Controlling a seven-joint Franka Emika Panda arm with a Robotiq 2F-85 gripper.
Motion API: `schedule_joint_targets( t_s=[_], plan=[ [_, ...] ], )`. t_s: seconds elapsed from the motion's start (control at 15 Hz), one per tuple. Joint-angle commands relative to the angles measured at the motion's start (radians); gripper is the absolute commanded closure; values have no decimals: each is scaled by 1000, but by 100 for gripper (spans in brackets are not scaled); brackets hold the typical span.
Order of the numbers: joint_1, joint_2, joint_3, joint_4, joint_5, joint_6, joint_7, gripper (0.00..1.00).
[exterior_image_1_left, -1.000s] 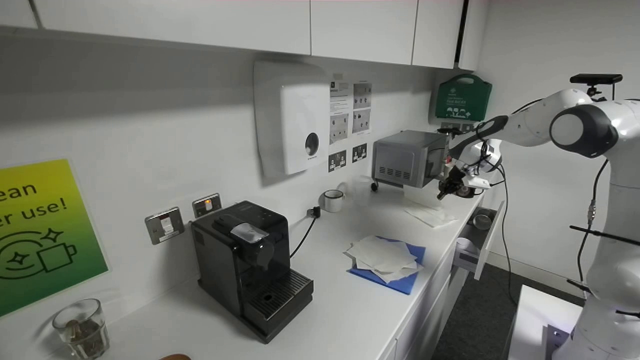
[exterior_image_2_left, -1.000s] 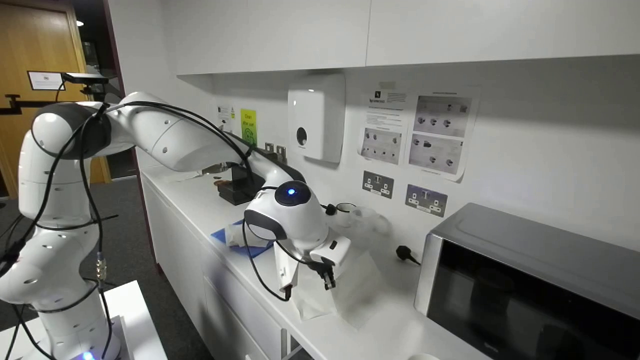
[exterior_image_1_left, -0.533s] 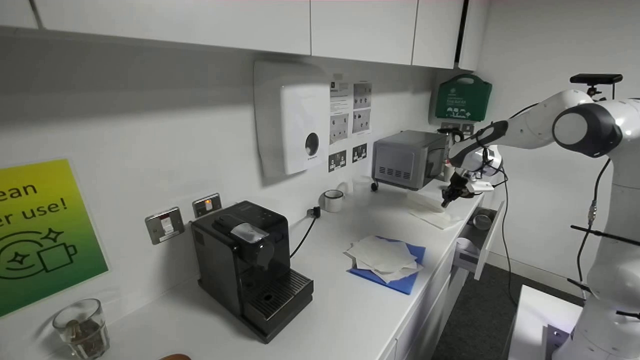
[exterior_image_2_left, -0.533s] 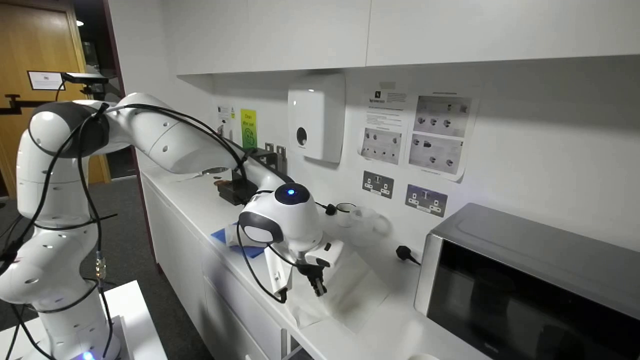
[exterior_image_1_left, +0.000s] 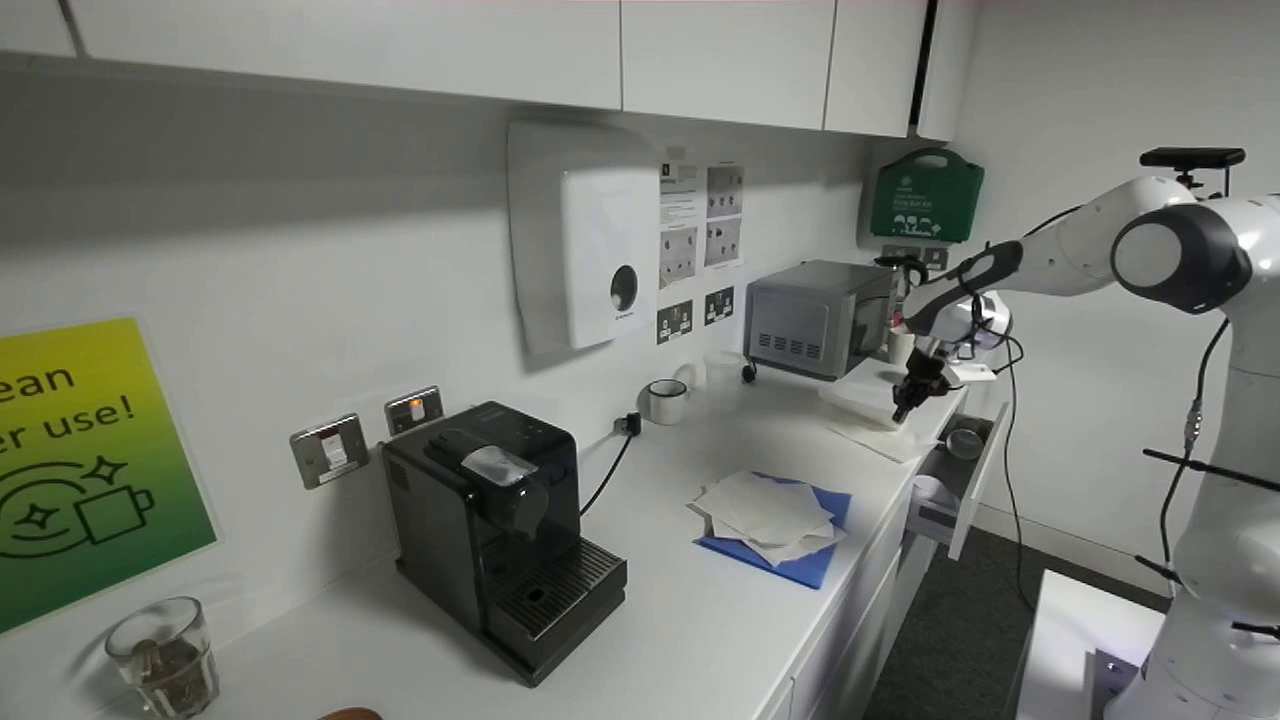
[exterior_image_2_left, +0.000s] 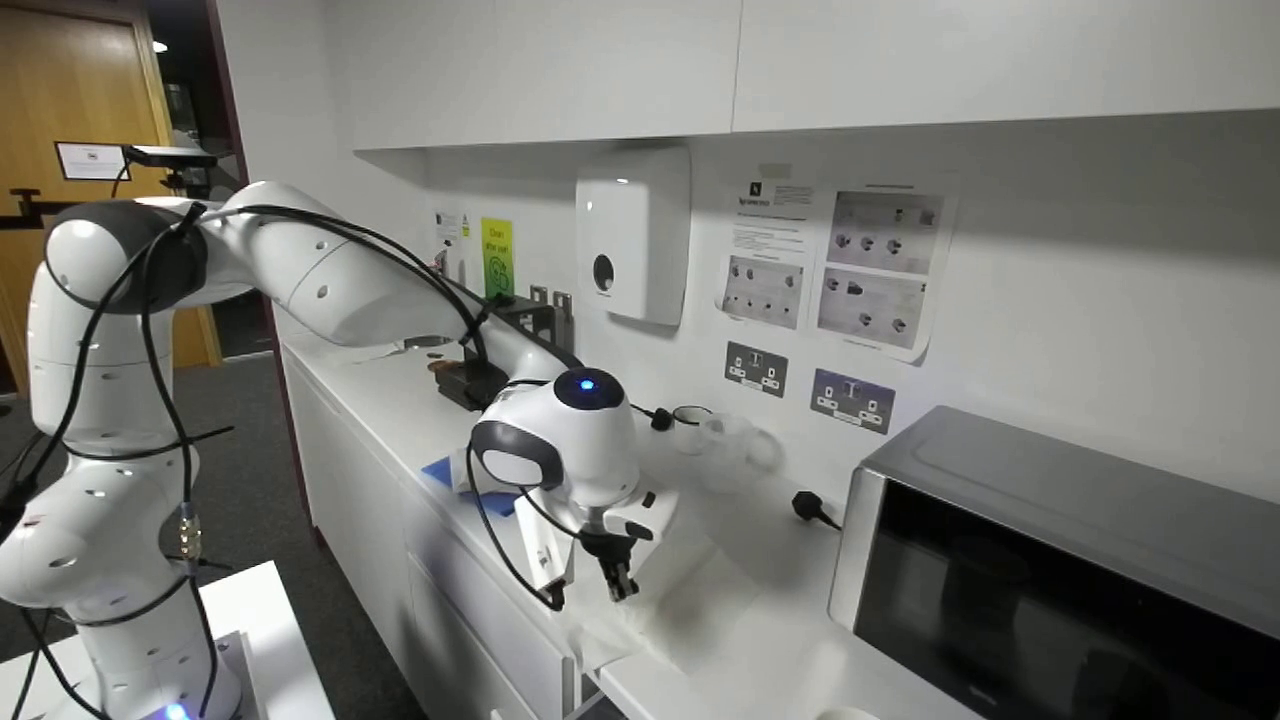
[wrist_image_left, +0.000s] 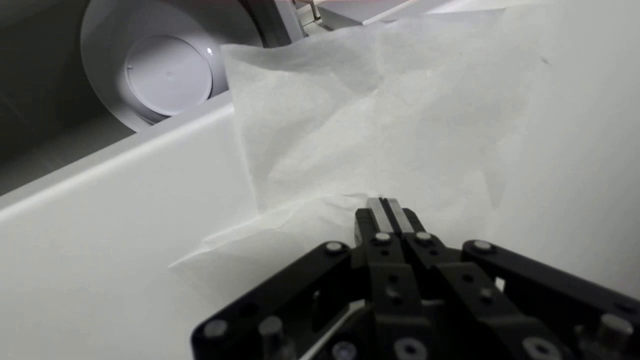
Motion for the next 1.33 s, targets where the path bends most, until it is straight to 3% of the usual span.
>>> schedule_joint_targets(
  t_s=[0.0,0.6,1.27],
  plan=[
    [-8,-27,-8,-10,-27,-41,6,65],
    [-5,-48,-15,-29,-30,-37,16,1],
    [25,-303,-51,-196,-87,-2,66,0]
  ],
)
